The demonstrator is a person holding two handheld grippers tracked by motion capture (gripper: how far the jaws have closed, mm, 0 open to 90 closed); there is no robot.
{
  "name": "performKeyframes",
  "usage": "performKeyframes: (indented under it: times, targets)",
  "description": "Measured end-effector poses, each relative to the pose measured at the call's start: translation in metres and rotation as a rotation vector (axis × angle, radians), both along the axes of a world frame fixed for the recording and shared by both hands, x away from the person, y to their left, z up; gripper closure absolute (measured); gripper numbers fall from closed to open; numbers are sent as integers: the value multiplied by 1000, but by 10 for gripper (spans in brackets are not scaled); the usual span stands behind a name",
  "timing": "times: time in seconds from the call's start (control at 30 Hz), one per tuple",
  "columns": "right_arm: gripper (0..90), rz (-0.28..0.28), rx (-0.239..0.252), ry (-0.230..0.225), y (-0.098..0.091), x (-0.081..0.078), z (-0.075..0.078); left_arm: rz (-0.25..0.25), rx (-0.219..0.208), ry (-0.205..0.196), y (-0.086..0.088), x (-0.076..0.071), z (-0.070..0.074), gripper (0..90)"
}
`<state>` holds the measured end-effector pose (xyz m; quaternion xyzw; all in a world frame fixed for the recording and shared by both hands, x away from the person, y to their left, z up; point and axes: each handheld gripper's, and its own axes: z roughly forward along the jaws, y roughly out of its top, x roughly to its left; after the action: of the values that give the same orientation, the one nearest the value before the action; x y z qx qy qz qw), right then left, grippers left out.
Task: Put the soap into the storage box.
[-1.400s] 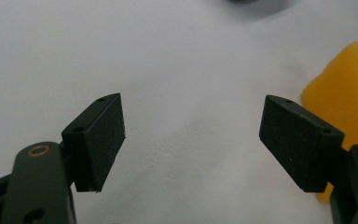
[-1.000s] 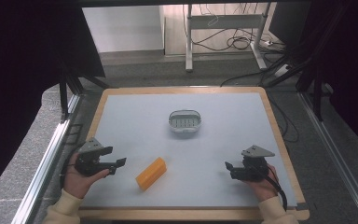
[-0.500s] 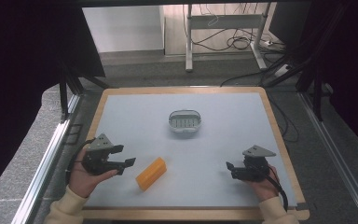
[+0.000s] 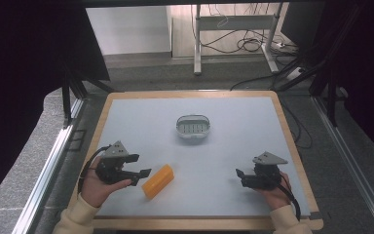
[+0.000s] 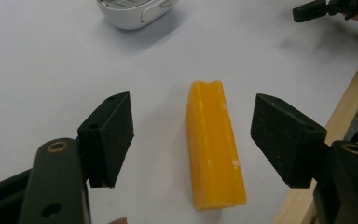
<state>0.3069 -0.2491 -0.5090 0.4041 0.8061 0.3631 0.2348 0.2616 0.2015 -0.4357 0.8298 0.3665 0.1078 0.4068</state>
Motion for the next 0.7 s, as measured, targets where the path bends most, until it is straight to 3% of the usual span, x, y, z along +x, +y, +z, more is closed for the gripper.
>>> performKeyframes:
  times: [0.23, 0.47, 0.7]
  targets:
    - [152, 6, -2, -9, 0, 0, 0, -13, -5, -5, 0, -2, 3, 305]
    - [142, 10, -12, -18, 3, -1, 1, -44, 29, 39, -12, -2, -13, 300]
    - [141, 6, -19, -20, 4, -1, 1, -57, 48, 66, -18, -1, -18, 299]
